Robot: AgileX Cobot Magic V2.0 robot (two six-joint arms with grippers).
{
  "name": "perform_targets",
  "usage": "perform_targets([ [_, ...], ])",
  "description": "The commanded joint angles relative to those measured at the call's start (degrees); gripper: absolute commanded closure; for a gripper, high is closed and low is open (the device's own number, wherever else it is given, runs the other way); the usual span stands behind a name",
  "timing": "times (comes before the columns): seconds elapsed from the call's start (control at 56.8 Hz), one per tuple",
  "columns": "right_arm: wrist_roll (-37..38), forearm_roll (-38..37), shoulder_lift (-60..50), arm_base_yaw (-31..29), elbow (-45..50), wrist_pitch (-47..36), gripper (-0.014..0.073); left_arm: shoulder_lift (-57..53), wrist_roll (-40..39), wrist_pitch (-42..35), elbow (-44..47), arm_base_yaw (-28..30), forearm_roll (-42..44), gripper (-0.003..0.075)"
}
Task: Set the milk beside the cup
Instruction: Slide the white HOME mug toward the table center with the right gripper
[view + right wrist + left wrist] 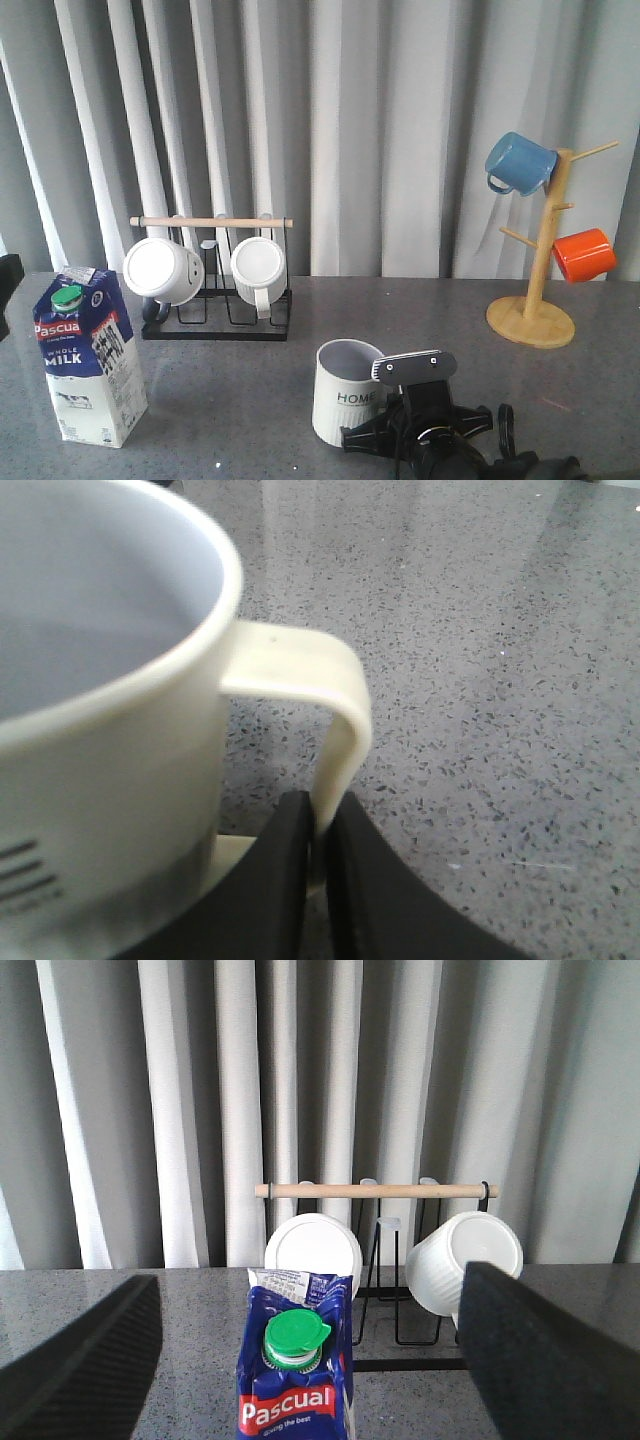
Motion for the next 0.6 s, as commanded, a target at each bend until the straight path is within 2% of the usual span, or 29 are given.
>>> perform_targets([
  [0.0, -0.6, -1.0, -2.9, 0.0, -1.7, -3.2, 0.0502, -0.6, 0.0, -3.6, -1.7, -0.1, -0.2, 0.0133],
  [0.282, 0.0, -2.7, -4.3, 0.0, -0.5, -2.2, 0.0328, -0.6, 0.0, -3.6, -1.7, -0.1, -0.2, 0.0133],
  [0.581, 6.0, -9.6, -9.2, -0.2, 5.0, -2.5, 0.0304, -0.6, 0.0, -3.6, -1.7, -0.1, -0.2, 0.0133],
])
